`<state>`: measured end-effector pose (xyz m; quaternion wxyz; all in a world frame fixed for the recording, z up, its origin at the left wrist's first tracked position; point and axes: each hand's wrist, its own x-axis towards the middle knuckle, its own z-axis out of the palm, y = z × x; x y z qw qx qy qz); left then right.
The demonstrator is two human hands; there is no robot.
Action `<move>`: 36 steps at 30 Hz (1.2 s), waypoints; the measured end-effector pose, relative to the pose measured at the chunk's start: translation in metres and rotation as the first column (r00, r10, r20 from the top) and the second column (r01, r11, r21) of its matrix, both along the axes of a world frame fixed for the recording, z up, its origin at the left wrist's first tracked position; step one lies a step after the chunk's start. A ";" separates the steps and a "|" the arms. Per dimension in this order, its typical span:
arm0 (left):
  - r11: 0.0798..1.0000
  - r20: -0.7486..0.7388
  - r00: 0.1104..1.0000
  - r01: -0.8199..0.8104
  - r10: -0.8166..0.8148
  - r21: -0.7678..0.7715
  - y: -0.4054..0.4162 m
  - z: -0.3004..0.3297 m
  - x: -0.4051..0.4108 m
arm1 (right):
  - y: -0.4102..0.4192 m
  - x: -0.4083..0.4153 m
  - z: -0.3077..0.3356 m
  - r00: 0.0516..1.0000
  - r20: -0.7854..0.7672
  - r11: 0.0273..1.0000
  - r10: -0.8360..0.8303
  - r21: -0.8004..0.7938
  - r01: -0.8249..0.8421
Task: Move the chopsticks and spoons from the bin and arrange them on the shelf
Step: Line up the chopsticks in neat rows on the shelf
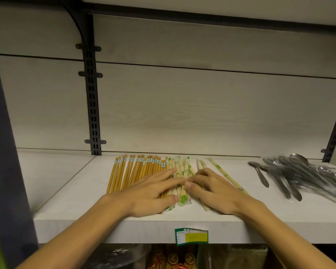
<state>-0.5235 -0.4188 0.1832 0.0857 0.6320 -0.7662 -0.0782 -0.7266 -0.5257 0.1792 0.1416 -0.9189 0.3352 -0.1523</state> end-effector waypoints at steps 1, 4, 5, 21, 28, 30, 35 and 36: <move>1.000 0.020 1.000 0.019 -0.019 0.016 -0.001 0.000 0.000 | 0.000 0.000 -0.001 1.000 -0.003 1.000 -0.007 0.002 0.007; 0.998 0.058 0.997 0.041 -0.044 0.051 -0.003 -0.001 0.000 | -0.003 -0.001 -0.002 0.998 0.023 0.998 -0.054 -0.021 0.055; 0.998 0.070 0.997 0.042 -0.046 0.053 -0.003 -0.002 0.000 | -0.005 -0.002 -0.003 0.997 0.038 0.998 -0.062 -0.023 0.063; 0.992 0.013 0.993 0.120 -0.119 -0.043 -0.003 0.007 -0.007 | -0.001 0.000 0.001 0.994 0.087 0.991 -0.071 -0.105 0.080; 0.987 0.014 0.988 0.157 -0.156 -0.045 -0.018 0.007 -0.028 | 0.001 -0.006 0.003 0.983 0.174 0.997 -0.057 0.060 0.047; 0.988 -0.003 0.989 0.146 -0.147 -0.038 -0.021 0.006 -0.031 | -0.002 -0.008 0.003 0.979 0.195 0.991 -0.060 0.128 0.035; 0.996 -0.064 0.994 0.087 -0.088 -0.017 -0.025 0.008 -0.040 | -0.007 -0.028 0.009 0.987 0.154 0.997 -0.047 0.061 0.038; 0.996 -0.057 0.995 0.083 -0.085 -0.028 -0.026 0.008 -0.041 | -0.008 -0.031 0.009 0.990 0.133 0.999 -0.039 0.019 0.037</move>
